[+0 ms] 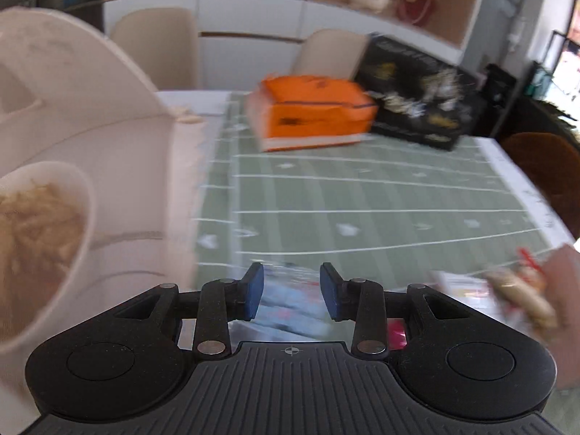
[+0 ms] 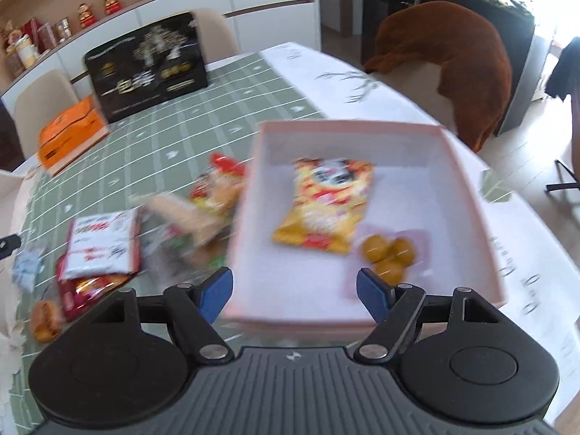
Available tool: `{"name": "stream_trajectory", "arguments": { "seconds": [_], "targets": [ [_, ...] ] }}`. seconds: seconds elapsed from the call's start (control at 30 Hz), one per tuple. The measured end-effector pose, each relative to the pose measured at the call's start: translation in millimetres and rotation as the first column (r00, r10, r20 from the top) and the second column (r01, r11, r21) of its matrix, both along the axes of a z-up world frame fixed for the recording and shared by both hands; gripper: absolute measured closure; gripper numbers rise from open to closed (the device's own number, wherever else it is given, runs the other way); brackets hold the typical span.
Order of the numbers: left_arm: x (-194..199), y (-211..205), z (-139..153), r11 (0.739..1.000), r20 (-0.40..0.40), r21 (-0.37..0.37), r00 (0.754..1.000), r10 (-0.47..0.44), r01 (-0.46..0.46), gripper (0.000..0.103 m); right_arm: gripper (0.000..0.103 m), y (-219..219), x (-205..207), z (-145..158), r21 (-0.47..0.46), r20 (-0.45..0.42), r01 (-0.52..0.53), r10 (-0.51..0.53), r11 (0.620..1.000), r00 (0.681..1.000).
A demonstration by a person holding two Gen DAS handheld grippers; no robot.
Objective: Organize snacks
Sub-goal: 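Move the left tool to the blue-white packets bag while the right tool grasps the round cake packet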
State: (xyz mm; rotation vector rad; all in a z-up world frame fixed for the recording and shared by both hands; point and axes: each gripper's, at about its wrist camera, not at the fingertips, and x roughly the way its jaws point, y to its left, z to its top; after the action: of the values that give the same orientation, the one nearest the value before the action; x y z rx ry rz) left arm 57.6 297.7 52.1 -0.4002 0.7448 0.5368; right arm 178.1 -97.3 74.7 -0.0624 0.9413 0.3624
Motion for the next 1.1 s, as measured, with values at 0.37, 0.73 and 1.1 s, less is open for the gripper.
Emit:
{"name": "stream_trajectory", "arguments": {
  "seconds": [0.37, 0.73, 1.1],
  "targets": [
    [-9, -2, -25, 0.988, -0.011, -0.046, 0.989, -0.15, 0.15, 0.06, 0.027, 136, -66, 5, 0.067, 0.001, -0.28, 0.28, 0.958, 0.96],
    [-2, -3, -28, 0.974, -0.004, -0.126, 0.982, -0.188, 0.186, 0.057, 0.047, 247, -116, -42, -0.041, -0.06, -0.614, 0.611, 0.788, 0.789],
    [17, -37, -25, 0.97, -0.048, -0.081, 0.971, -0.234, 0.23, 0.055, 0.048, 177, -105, -26, -0.049, -0.083, -0.411, 0.406, 0.911, 0.91]
  ]
}}
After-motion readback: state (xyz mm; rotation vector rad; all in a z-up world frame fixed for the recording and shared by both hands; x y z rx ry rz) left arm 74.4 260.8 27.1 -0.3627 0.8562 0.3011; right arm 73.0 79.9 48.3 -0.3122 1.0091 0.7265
